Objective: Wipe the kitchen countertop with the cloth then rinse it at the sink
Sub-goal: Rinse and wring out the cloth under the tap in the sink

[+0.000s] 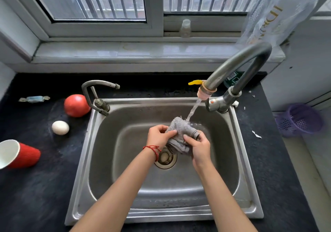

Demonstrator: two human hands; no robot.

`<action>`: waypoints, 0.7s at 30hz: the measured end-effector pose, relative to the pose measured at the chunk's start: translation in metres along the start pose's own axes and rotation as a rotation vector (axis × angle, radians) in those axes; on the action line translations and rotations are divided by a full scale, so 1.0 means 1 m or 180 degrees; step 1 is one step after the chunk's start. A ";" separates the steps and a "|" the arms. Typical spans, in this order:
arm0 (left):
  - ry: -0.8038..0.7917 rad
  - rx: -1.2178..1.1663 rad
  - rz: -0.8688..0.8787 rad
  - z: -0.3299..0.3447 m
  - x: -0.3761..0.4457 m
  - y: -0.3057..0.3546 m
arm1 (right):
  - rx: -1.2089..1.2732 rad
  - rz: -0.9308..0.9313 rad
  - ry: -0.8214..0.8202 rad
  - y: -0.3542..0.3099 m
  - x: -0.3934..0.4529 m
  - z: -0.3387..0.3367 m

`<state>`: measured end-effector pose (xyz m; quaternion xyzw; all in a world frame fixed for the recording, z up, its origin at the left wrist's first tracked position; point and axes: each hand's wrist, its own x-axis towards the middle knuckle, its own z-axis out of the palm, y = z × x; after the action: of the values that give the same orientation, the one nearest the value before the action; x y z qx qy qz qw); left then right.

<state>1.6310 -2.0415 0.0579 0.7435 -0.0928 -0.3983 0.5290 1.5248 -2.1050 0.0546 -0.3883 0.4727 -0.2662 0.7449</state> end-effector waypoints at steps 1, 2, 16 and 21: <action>-0.0070 0.0013 -0.0007 0.000 0.000 0.002 | -0.0224 -0.0105 -0.0003 0.002 0.000 -0.002; -0.0183 -0.0055 -0.0032 0.000 0.001 0.004 | -0.0462 -0.0197 -0.0023 0.004 0.001 -0.005; -0.1635 -0.0255 -0.0224 -0.017 0.010 0.040 | 0.0697 0.1551 -0.1620 -0.006 0.026 -0.025; -0.0584 -0.0187 -0.0224 -0.034 0.015 0.026 | 0.0062 0.0834 -0.0826 -0.009 0.041 -0.012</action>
<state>1.6715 -2.0365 0.0769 0.6909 -0.1029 -0.4856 0.5256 1.5308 -2.1452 0.0384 -0.3473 0.4164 -0.1192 0.8317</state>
